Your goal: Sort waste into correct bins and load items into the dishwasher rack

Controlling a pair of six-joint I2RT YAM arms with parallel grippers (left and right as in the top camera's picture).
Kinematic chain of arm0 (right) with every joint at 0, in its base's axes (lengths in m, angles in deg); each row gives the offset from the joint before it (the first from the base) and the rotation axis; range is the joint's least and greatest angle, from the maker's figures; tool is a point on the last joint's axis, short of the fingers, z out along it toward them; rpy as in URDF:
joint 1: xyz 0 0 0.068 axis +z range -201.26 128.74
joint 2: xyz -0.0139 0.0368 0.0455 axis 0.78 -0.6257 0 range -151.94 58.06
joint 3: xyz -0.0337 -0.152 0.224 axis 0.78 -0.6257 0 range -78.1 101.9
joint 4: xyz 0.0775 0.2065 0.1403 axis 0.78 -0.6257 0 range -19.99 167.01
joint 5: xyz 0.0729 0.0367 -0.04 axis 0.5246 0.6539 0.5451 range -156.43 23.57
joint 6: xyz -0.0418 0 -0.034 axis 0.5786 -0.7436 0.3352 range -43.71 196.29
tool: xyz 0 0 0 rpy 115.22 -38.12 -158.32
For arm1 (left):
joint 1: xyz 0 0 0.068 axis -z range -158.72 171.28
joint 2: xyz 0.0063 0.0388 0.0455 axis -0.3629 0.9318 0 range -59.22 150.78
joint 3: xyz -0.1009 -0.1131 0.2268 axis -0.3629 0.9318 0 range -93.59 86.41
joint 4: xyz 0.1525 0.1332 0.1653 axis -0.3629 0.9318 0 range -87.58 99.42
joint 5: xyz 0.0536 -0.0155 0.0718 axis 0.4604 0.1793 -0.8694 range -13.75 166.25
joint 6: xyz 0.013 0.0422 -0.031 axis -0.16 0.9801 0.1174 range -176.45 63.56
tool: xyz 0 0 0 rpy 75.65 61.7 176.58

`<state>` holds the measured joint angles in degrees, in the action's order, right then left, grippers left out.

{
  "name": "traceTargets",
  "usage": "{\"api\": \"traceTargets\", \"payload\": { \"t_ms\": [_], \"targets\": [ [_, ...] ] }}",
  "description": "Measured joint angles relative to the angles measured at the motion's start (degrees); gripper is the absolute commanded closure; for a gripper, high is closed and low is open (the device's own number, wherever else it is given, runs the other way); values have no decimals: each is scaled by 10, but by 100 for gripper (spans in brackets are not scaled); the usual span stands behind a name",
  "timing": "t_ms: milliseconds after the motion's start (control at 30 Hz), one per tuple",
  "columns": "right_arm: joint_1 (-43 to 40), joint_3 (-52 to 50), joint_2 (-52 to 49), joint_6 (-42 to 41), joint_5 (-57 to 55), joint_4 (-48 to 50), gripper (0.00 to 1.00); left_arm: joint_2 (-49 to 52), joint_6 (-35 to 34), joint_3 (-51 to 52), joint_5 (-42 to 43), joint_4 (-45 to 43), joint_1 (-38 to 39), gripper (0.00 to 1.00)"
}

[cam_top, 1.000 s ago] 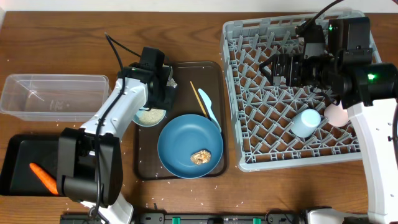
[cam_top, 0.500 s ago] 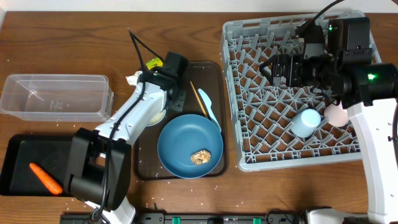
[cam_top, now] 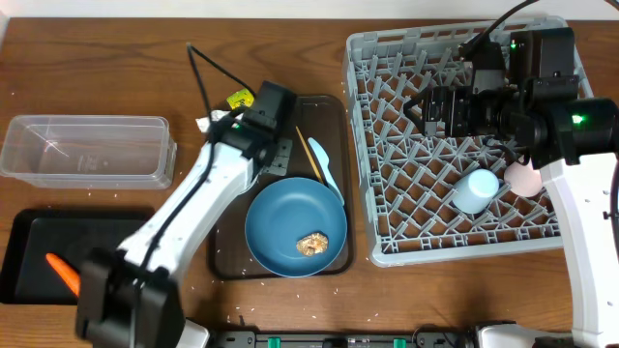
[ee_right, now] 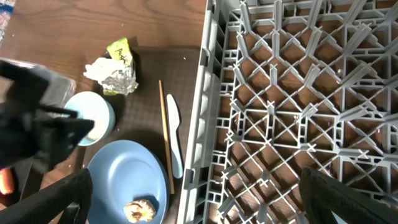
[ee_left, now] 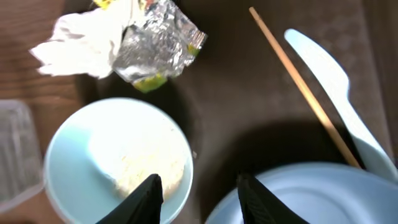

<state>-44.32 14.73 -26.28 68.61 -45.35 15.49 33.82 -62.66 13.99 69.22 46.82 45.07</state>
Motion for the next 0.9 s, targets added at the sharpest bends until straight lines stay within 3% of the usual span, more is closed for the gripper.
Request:
{"api": "traceTargets", "payload": {
  "t_ms": [367,667,900],
  "targets": [
    [0,0,0,0,-1,0,1,4,-13,-1,-1,76,27,59],
    [0,0,0,0,-28,-7,1,4,-14,-1,160,72,79,59],
    [0,0,0,0,-41,-8,1,9,-28,-1,202,42,176,58]
  ]
}}
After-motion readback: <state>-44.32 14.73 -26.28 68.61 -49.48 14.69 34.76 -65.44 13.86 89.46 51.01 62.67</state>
